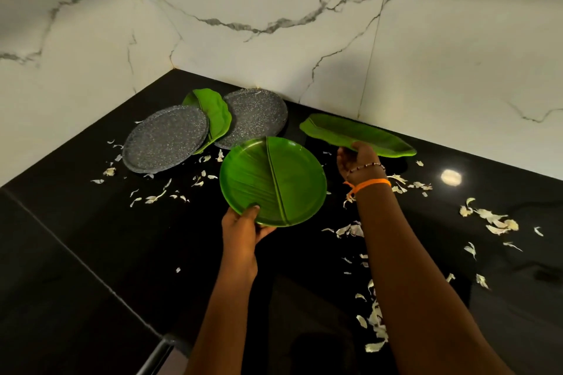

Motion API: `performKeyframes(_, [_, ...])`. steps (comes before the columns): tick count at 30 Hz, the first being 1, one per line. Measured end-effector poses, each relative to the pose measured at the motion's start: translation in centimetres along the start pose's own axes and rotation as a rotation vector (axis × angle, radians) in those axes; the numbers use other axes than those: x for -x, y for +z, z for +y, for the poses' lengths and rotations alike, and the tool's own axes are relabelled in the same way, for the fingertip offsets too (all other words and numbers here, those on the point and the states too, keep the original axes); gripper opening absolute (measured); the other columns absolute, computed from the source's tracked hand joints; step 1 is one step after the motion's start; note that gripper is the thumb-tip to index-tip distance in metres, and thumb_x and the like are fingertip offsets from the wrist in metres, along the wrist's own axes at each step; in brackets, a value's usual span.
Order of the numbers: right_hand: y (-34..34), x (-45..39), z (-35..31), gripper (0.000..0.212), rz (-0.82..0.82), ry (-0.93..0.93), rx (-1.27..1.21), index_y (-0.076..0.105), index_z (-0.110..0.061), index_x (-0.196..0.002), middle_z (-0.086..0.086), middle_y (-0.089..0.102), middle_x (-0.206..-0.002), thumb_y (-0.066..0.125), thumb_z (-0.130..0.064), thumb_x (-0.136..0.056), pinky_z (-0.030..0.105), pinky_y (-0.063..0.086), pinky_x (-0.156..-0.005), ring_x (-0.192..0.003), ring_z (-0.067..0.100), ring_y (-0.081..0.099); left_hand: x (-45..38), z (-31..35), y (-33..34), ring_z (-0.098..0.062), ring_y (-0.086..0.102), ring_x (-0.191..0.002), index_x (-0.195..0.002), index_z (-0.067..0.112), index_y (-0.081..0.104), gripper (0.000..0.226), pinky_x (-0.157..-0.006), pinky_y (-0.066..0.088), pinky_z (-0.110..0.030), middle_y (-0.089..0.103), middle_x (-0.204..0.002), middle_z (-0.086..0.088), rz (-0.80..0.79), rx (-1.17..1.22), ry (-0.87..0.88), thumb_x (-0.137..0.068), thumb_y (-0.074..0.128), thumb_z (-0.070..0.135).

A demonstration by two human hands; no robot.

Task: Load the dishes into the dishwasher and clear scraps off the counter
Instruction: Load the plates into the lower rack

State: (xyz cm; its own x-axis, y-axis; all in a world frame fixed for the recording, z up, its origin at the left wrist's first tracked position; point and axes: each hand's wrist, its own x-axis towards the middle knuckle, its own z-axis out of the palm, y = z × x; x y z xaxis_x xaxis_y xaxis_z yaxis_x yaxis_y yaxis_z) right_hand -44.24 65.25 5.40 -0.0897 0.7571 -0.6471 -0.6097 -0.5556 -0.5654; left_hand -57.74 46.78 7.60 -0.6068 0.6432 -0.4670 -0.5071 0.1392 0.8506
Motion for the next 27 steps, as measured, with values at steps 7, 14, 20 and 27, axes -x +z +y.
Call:
performKeyframes(7, [-2.4,3.1,0.3,0.027,-0.082,0.001,-0.069,0.039,-0.014,-0.067,-0.001,0.045,-0.031,0.038,-0.011,-0.093,0.016,0.034,-0.044,-0.025,0.007,0.042,-0.1,0.6,-2.9,-0.02,0.047,-0.056,-0.114,0.01,0.053,0.025,-0.036,0.04,-0.018,0.054,-0.085,-0.01,0.074,-0.097,-0.032,-0.091,0.046,0.004])
performKeyframes(14, [-7.9,14.2,4.3,0.027,-0.237,-0.029,-0.088,0.044,-0.019,-0.067,-0.006,0.057,-0.044,0.044,0.0,-0.087,0.008,0.027,-0.036,-0.027,0.003,0.036,2.5,4.3,-5.1,-0.016,0.047,-0.066,-0.085,0.012,0.054,0.02,-0.054,0.038,-0.025,0.052,-0.078,-0.005,-0.018,-0.094,-0.025,-0.083,0.042,-0.004])
performKeyframes(20, [-11.7,21.8,9.9,0.02,-0.276,-0.139,-0.059,0.057,-0.01,-0.062,-0.004,0.043,-0.033,0.053,0.0,-0.079,0.01,0.034,-0.039,-0.025,0.003,0.032,6.8,4.6,-8.5,-0.017,0.049,-0.066,-0.098,0.008,0.059,0.03,-0.057,0.039,-0.025,0.055,-0.078,-0.007,-0.169,-0.205,0.045,-0.079,0.044,-0.008])
performKeyframes(27, [-17.5,30.3,19.2,0.02,-0.188,-0.228,-0.16,0.064,-0.015,-0.05,-0.006,0.034,-0.03,0.08,-0.009,-0.059,0.017,0.051,-0.052,-0.026,0.003,0.033,12.5,2.2,-15.0,-0.022,0.049,-0.065,-0.065,0.013,0.057,0.03,-0.056,0.038,-0.027,0.054,-0.064,-0.008,-0.366,-0.324,0.131,-0.076,0.048,-0.014])
